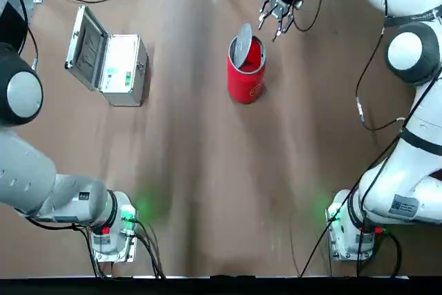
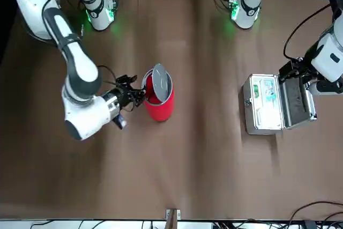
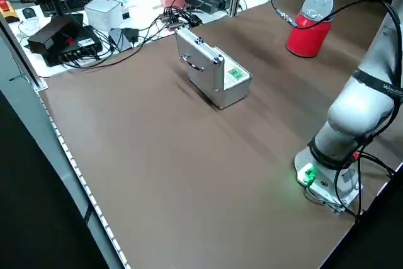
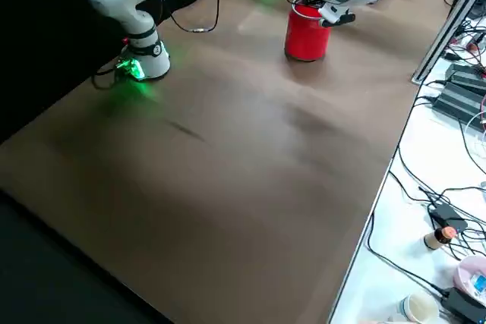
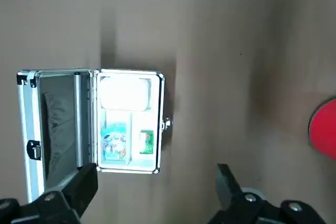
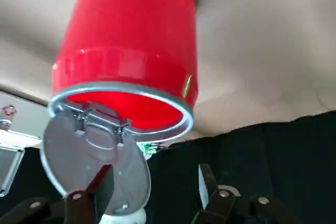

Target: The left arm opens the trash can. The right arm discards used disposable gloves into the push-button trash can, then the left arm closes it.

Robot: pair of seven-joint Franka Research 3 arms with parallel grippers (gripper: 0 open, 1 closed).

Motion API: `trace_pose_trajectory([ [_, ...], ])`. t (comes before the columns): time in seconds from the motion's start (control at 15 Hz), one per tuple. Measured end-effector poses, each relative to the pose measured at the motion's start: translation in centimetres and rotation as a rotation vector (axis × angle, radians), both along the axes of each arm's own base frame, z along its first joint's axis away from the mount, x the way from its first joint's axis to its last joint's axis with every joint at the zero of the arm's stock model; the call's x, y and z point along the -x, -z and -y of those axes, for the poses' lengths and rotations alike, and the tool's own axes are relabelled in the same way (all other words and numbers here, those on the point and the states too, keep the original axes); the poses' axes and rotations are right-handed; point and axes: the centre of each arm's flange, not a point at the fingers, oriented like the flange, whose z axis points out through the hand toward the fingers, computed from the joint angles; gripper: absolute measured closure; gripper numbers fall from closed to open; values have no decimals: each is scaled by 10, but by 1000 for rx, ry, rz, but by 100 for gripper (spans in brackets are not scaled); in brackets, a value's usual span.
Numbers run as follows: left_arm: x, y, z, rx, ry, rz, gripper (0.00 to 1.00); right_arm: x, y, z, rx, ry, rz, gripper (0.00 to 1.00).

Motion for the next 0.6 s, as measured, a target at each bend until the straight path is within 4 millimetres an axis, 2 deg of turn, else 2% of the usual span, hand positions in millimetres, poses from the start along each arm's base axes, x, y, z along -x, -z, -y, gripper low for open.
trace_pose_trajectory([
  [0.2,0,0,-1,0,-2,0,0,-21,-18,43,37,-28,112,26],
  [0.33,0,0,-2,0,-3,0,0,-35,-28,85,64,-64,204,26],
  [0.4,0,0,-2,0,-3,0,0,-41,-31,109,70,-86,245,26],
  [0.47,0,0,-2,0,-4,0,0,-52,-35,163,85,-135,326,26],
  [0.6,0,0,-2,0,-4,0,0,-58,-39,214,115,-196,406,26],
])
